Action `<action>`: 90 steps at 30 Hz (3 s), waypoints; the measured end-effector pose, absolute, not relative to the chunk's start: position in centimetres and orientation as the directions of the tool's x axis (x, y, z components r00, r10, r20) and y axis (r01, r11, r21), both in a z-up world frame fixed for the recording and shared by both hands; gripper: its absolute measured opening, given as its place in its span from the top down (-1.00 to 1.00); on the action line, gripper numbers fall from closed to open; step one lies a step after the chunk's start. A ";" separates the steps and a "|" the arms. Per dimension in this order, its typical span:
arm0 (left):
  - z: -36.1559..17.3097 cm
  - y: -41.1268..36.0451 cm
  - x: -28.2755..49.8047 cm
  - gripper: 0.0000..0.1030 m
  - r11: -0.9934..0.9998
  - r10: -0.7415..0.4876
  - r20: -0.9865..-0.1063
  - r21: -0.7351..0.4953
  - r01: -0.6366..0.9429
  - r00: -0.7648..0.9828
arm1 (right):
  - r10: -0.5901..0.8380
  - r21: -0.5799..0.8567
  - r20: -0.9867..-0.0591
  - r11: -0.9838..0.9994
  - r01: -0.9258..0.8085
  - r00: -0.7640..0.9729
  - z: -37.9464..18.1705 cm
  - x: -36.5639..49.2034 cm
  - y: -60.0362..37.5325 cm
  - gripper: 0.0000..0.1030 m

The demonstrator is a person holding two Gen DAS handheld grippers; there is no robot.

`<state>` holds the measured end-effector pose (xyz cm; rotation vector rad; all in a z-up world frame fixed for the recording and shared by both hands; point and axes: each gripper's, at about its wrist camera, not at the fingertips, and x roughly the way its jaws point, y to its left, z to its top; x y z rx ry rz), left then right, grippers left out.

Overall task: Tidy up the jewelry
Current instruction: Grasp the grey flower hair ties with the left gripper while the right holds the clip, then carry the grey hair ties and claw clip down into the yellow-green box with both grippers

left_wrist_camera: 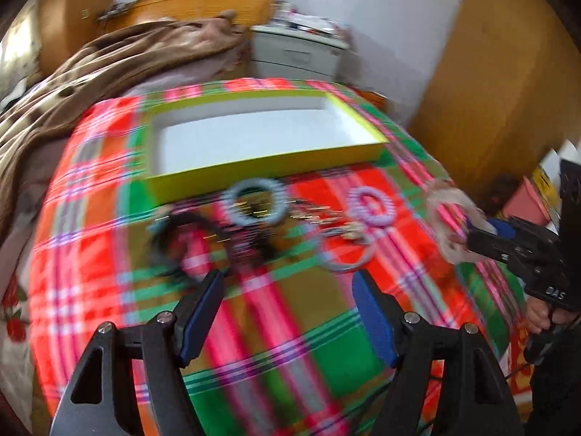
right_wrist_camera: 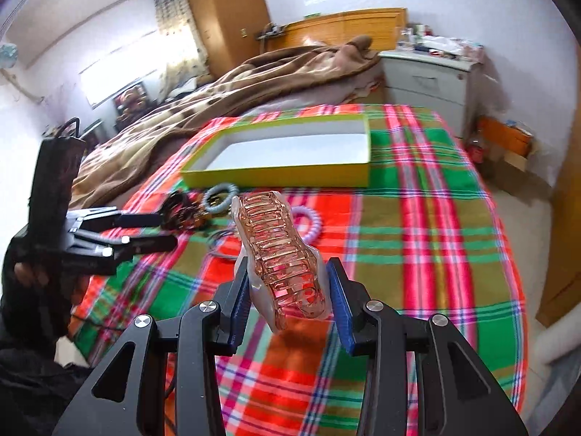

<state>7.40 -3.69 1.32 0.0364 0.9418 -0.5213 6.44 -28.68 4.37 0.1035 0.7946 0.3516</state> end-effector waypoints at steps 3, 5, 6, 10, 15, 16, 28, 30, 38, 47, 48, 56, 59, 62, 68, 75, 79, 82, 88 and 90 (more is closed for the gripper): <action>1.2 -6.3 8.0 -0.45 0.846 -0.442 -0.779 -0.199 0.494 0.444 | 0.327 0.216 -0.675 0.945 -0.246 0.662 4.4 6.4 -29.3 0.20; 0.9 -7.5 8.5 -0.42 0.850 -0.422 -0.793 -0.177 0.497 0.440 | 0.319 0.218 -0.669 0.948 -0.234 0.671 4.4 6.3 -29.7 0.20; 0.6 -7.9 8.7 -0.41 0.849 -0.418 -0.793 -0.169 0.500 0.443 | 0.321 0.222 -0.666 0.947 -0.232 0.674 4.4 6.2 -29.9 0.20; -0.2 -9.0 9.7 -0.35 0.854 -0.405 -0.810 -0.169 0.493 0.424 | 0.315 0.230 -0.657 0.949 -0.215 0.685 4.2 6.2 -30.3 0.20; -1.2 -9.7 10.5 -0.25 0.873 -0.364 -0.831 -0.149 0.464 0.420 | 0.317 0.241 -0.655 0.948 -0.208 0.686 3.9 6.5 -30.8 0.20; -1.5 -9.9 10.6 -0.23 0.874 -0.360 -0.834 -0.145 0.464 0.418 | 0.317 0.242 -0.655 0.948 -0.207 0.686 3.8 6.5 -30.9 0.20; -1.6 -11.3 11.5 0.30 0.877 -0.329 -0.834 -0.097 0.470 0.442 | 0.318 0.245 -0.648 0.948 -0.205 0.692 3.7 6.6 -31.1 0.20; -1.6 -11.4 11.5 0.53 0.875 -0.331 -0.834 -0.095 0.475 0.441 | 0.316 0.242 -0.649 0.948 -0.206 0.692 3.7 6.6 -31.0 0.20; -1.6 -11.0 11.3 0.90 0.872 -0.357 -0.833 -0.133 0.472 0.424 | 0.308 0.237 -0.651 0.951 -0.200 0.694 3.7 6.7 -30.7 0.20; -0.8 -9.0 10.3 0.93 0.879 -0.379 -0.811 -0.165 0.446 0.446 | 0.299 0.235 -0.642 0.953 -0.190 0.706 4.1 6.7 -30.5 0.20; -0.6 -8.7 10.2 0.93 0.881 -0.382 -0.806 -0.170 0.442 0.452 | 0.297 0.233 -0.641 0.954 -0.189 0.708 4.2 6.6 -30.4 0.20; 1.5 -7.4 10.0 0.93 0.885 -0.396 -0.775 -0.179 0.430 0.493 | 0.285 0.220 -0.628 0.958 -0.187 0.724 5.2 7.1 -30.2 0.20; 2.4 -6.8 10.3 0.93 0.887 -0.399 -0.763 -0.180 0.426 0.508 | 0.275 0.205 -0.626 0.961 -0.187 0.730 5.8 7.7 -29.9 0.20; 3.4 -6.2 10.9 0.93 0.887 -0.404 -0.755 -0.186 0.423 0.517 | 0.262 0.180 -0.626 0.965 -0.191 0.735 6.4 8.6 -29.6 0.20; 5.5 -4.7 12.9 0.93 0.904 -0.386 -0.721 -0.170 0.393 0.576 | 0.241 0.154 -0.623 0.970 -0.186 0.744 7.3 11.5 -29.1 0.20; 6.3 -2.9 16.4 0.93 0.917 -0.375 -0.705 -0.186 0.353 0.602 | 0.225 0.143 -0.629 0.974 -0.174 0.744 7.6 14.9 -28.7 0.20; 6.0 -2.4 18.5 0.93 0.924 -0.360 -0.713 -0.182 0.337 0.602 | 0.208 0.131 -0.643 0.978 -0.163 0.737 7.3 16.8 -28.6 0.20; 5.4 -1.9 20.0 0.93 0.927 -0.354 -0.724 -0.189 0.324 0.592 | 0.203 0.131 -0.646 0.979 -0.156 0.736 7.2 18.0 -28.8 0.20; 4.4 -1.0 21.6 0.93 0.925 -0.365 -0.740 -0.220 0.310 0.565 | 0.205 0.135 -0.656 0.979 -0.154 0.727 6.8 19.5 -28.9 0.20; 3.9 -0.6 22.0 0.93 0.931 -0.351 -0.751 -0.216 0.294 0.560 | 0.202 0.130 -0.665 0.979 -0.155 0.719 6.5 19.9 -28.8 0.20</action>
